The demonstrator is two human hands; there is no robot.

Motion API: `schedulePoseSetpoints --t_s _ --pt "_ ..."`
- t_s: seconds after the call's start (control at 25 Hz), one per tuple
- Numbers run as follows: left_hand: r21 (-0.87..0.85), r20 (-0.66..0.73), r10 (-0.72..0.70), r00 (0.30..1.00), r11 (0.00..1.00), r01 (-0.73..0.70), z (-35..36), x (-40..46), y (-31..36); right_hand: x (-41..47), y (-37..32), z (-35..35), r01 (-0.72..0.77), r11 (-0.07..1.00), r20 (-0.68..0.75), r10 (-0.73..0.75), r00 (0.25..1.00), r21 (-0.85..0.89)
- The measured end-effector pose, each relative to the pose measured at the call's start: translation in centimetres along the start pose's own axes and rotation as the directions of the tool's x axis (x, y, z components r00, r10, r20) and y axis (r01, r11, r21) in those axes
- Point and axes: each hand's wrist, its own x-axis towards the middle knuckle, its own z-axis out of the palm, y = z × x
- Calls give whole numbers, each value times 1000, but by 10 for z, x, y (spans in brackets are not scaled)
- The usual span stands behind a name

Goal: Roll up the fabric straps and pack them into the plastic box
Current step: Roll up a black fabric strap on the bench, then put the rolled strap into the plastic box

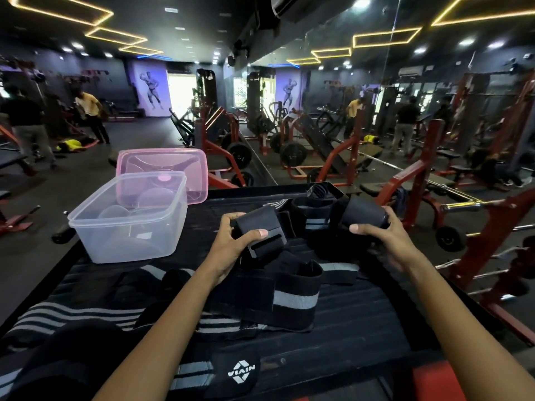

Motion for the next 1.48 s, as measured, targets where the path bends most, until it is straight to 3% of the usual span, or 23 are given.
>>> schedulePoseSetpoints --t_s 0.08,0.2,0.6,0.88,0.96,1.12,1.36,1.48 --pt "2 -2 -1 1000 1000 1 -1 -1 3 8 -10 14 -39 989 135 19 991 141" --pt "19 -41 3 999 1000 -2 -7 -1 5 16 -16 43 -88 986 249 50 967 143" --pt "26 -217 43 975 999 -38 -42 1 25 38 -11 96 -163 971 349 95 932 172" --pt "90 -303 166 938 985 -145 -96 1 98 55 -45 176 -76 974 422 -23 906 214" --pt "143 -336 206 919 976 -167 -127 4 123 64 -58 215 -11 983 399 -64 915 184" --pt "313 -383 197 902 947 -74 -186 9 150 92 -75 292 140 989 416 -148 897 50" --pt "454 -422 211 881 891 4 -248 32 134 130 -68 377 217 952 422 -109 900 -215" --pt "437 -441 244 864 899 -31 -261 43 129 150 -59 402 262 912 464 -93 881 -314"
